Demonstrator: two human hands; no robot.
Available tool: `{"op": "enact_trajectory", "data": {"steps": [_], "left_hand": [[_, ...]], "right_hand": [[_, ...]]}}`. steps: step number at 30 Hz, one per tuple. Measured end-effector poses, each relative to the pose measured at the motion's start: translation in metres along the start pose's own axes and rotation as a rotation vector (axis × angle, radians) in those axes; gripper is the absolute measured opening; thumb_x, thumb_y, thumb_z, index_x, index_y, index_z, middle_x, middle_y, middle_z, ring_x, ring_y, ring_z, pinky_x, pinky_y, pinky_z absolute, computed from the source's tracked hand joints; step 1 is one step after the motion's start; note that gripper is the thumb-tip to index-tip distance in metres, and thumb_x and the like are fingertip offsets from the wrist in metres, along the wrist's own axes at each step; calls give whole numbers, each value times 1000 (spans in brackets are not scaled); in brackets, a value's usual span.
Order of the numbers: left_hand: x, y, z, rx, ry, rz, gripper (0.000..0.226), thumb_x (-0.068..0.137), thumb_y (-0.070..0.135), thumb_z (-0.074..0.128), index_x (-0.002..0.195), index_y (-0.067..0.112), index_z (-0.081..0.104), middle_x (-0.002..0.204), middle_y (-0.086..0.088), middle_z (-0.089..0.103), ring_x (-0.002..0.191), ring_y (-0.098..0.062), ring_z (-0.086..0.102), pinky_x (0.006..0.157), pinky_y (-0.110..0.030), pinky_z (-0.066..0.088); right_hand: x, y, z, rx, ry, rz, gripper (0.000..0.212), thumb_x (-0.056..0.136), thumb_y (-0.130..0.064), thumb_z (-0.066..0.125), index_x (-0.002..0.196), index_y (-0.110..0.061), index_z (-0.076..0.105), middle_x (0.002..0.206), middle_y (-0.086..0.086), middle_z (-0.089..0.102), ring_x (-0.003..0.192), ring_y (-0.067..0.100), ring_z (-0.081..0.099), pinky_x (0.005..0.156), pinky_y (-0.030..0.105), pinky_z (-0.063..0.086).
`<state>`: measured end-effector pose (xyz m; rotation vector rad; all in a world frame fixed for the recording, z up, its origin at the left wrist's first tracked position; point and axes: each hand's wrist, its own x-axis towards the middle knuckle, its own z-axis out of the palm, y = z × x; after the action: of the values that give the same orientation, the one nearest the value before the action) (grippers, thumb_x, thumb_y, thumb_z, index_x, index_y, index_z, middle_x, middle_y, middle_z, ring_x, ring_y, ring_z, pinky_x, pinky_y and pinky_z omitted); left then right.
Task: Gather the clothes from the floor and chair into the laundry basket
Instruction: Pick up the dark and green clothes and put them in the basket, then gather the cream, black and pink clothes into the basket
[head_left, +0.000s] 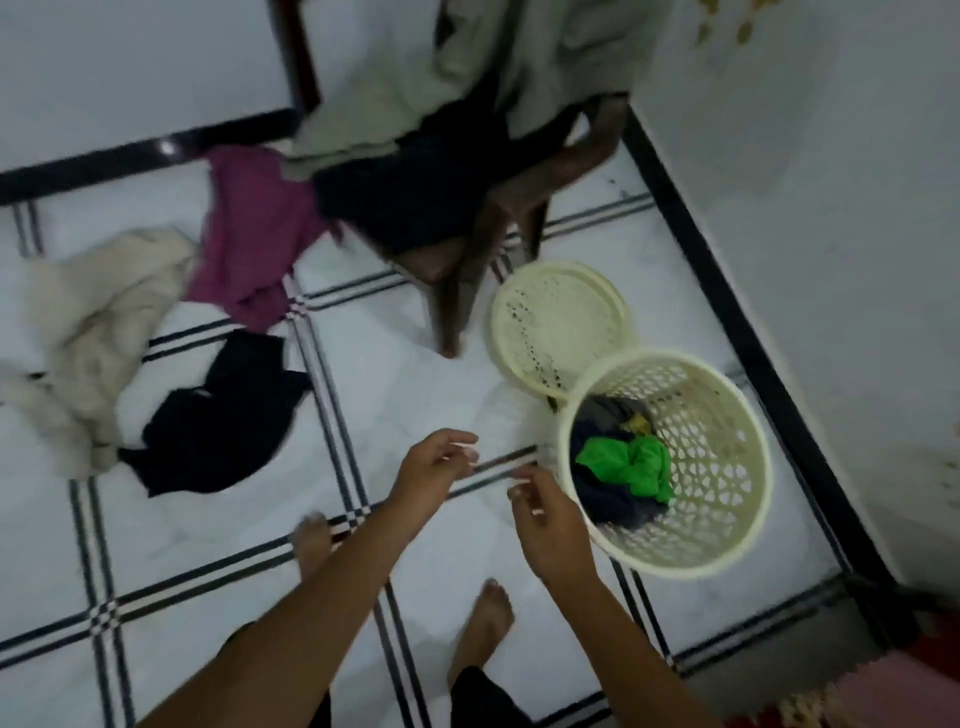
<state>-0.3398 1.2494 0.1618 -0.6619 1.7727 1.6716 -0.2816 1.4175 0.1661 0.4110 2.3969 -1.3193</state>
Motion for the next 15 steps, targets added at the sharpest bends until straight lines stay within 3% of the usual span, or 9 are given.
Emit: {"op": "enact_trajectory", "data": {"steps": [4, 8, 10, 12, 14, 15], "left_hand": [[-27, -5, -114, -85, 163, -14, 19, 91, 3, 58, 107, 4, 67, 91, -10, 69, 74, -13, 63, 54, -4, 44], [-36, -39, -270, -178, 414, -110, 18, 89, 14, 63, 92, 30, 70, 87, -1, 72, 79, -14, 67, 58, -8, 45], [-30, -59, -330, -170, 484, -123, 15, 82, 23, 67, 84, 38, 71, 83, -2, 73, 80, -18, 70, 67, -22, 54], [-34, -57, -403, -190, 536, -125, 15, 80, 20, 69, 85, 35, 72, 81, -4, 72, 79, -21, 69, 74, -28, 57], [-27, -54, -468, -198, 511, -127, 19, 86, 5, 65, 90, 24, 68, 80, -1, 68, 76, -19, 64, 69, -15, 52], [-19, -58, -495, -175, 513, -126, 22, 86, 6, 65, 89, 28, 67, 79, 1, 67, 76, -18, 63, 69, -16, 52]], "right_hand": [[7, -79, 77, -30, -172, -115, 19, 98, -21, 54, 114, -31, 57, 88, -6, 69, 76, 10, 64, 63, 22, 51], [38, -160, 205, -110, -364, -165, 22, 98, -20, 54, 117, -30, 56, 89, -7, 69, 76, 6, 65, 64, 18, 53], [53, -191, 253, -113, -406, -151, 22, 98, -21, 54, 119, -29, 56, 90, -4, 69, 80, 8, 67, 70, 17, 54], [71, -221, 321, -123, -442, -83, 21, 98, -20, 54, 117, -29, 57, 86, 1, 68, 71, 12, 65, 68, 24, 55], [93, -247, 378, -144, -471, -15, 20, 97, -18, 53, 113, -30, 57, 82, 0, 65, 68, 21, 64, 67, 35, 56], [106, -255, 404, -173, -489, -3, 20, 97, -17, 52, 113, -29, 57, 81, -1, 63, 71, 26, 66, 70, 40, 57]]}}
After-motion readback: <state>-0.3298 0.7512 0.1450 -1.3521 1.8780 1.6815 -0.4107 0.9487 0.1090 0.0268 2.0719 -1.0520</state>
